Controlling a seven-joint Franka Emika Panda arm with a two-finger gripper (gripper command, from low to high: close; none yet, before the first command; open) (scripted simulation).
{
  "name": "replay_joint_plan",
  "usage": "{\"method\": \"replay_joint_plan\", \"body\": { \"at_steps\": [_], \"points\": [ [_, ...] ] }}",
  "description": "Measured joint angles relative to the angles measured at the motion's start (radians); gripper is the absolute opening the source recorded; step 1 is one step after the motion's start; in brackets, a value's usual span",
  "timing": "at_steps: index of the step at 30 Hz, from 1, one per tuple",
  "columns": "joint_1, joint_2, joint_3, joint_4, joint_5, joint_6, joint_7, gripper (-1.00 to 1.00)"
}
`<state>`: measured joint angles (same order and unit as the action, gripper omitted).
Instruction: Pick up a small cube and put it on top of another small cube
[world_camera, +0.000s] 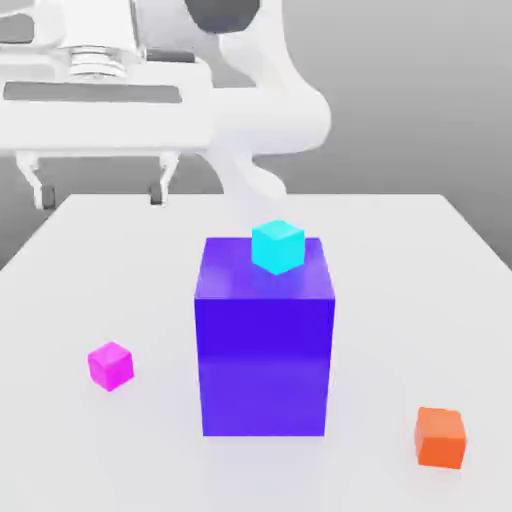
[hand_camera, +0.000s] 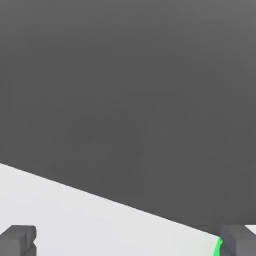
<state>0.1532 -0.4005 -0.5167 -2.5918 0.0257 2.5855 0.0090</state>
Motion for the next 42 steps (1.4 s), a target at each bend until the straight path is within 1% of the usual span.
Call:
{"method": "replay_joint_plan", "body": {
  "at_steps": [7, 13, 15, 18, 20, 22, 26, 30, 32, 37, 42],
  "points": [
    [0.041, 0.162, -0.167, -0.116, 0.016, 0.113, -0.316, 0.00],
    [0.043, 0.290, -0.276, -0.215, 0.015, 0.210, -0.575, 0.00],
    [0.030, 0.327, -0.303, -0.248, -0.003, 0.243, -0.649, 0.00],
    [-0.022, 0.370, -0.332, -0.293, -0.062, 0.288, -0.730, 0.00],
    [-0.030, 0.387, -0.333, -0.294, -0.067, 0.298, -0.755, 0.00],
    [-0.030, 0.401, -0.331, -0.286, -0.049, 0.304, -0.777, 0.00],
    [-0.031, 0.435, -0.310, -0.267, 0.023, 0.317, -0.836, 0.00],
    [-0.052, 0.476, -0.264, -0.251, 0.132, 0.335, -0.917, 0.00],
    [-0.078, 0.499, -0.224, -0.244, 0.193, 0.345, -0.963, 0.00],
    [-0.171, 0.556, -0.092, -0.228, 0.354, 0.376, -1.080, 0.00],
    [-0.296, 0.615, 0.076, -0.214, 0.516, 0.415, -1.199, 0.00]
  ]
}}
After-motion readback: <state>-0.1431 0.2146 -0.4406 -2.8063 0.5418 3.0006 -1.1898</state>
